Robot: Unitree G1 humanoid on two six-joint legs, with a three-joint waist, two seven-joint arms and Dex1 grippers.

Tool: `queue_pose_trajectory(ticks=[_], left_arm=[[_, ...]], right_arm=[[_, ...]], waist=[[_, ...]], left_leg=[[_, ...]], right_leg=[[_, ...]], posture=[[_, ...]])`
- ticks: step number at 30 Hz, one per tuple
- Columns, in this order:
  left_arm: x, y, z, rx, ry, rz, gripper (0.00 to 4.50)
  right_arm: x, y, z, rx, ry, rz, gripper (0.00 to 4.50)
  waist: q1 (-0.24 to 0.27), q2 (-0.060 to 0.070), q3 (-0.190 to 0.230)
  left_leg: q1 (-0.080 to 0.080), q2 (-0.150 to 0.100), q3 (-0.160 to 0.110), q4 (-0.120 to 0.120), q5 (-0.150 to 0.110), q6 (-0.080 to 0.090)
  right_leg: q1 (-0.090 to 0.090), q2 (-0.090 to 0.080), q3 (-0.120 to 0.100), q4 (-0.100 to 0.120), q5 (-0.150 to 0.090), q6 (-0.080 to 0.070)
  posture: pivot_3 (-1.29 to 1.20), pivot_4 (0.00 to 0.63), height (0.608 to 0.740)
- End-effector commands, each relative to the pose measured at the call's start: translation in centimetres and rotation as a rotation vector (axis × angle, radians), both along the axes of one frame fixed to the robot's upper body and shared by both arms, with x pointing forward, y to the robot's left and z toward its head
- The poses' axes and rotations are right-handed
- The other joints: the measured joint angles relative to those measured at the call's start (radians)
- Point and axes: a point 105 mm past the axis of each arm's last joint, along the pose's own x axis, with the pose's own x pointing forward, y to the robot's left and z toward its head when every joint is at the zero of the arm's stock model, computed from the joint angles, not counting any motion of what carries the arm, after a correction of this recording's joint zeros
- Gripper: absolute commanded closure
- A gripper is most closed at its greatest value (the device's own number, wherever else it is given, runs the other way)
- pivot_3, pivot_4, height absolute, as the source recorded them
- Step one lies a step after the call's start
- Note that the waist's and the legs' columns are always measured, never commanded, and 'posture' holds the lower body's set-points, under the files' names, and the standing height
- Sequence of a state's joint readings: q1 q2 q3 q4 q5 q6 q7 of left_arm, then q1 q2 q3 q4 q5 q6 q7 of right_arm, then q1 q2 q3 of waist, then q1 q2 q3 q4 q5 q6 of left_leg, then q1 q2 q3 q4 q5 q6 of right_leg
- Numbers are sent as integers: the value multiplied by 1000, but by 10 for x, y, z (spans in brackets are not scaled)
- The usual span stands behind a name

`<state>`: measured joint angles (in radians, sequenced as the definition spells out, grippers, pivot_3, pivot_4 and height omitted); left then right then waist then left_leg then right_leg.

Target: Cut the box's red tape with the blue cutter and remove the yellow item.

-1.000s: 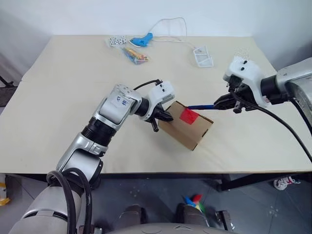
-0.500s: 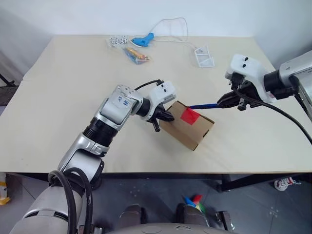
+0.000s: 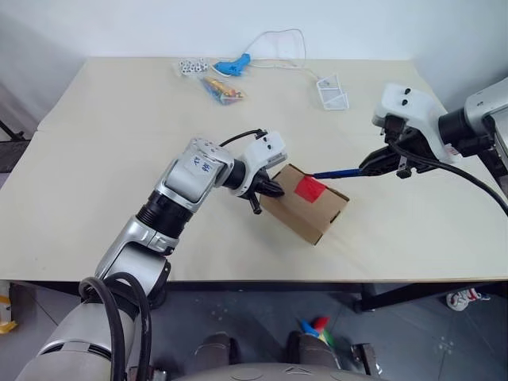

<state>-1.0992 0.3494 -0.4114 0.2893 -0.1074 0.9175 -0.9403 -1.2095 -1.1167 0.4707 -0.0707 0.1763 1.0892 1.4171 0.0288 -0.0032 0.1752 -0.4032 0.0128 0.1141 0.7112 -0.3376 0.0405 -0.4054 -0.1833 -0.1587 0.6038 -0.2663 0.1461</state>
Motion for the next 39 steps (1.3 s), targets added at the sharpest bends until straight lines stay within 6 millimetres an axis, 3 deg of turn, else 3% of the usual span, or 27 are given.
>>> queue_pose_trajectory(ticks=[1, 26, 33, 39], left_arm=[[6, 11, -32, 105, 50, 91, 4500], [7, 11, -32, 114, 19, 63, 4500], [9, 10, -34, 115, 26, 76, 4500], [11, 13, -39, 134, 36, 101, 4500]], right_arm=[[-2, 4, -3, -16, 26, 31, 4375], [34, 23, 11, -46, 49, -7, 4376], [31, 31, 28, 2, 113, -28, 4378], [19, 27, 26, -8, 159, -8, 4391]], waist=[[0, 0, 0], [-7, 1, 0], [-5, 1, 0], [-5, 1, 0]], left_leg=[[0, 0, 0, 0, 0, 0], [0, 0, -8, 4, 0, 0], [0, 0, -9, 4, 0, 0], [0, 0, -10, 4, 0, 0]], right_leg=[[0, 0, 0, 0, 0, 0], [1, 0, 1, 4, 0, 0], [0, 0, 1, 5, 0, 0], [0, 0, 1, 5, 0, 0]], posture=[[0, 150, 740], [0, 150, 740], [0, 150, 740], [0, 150, 740]])
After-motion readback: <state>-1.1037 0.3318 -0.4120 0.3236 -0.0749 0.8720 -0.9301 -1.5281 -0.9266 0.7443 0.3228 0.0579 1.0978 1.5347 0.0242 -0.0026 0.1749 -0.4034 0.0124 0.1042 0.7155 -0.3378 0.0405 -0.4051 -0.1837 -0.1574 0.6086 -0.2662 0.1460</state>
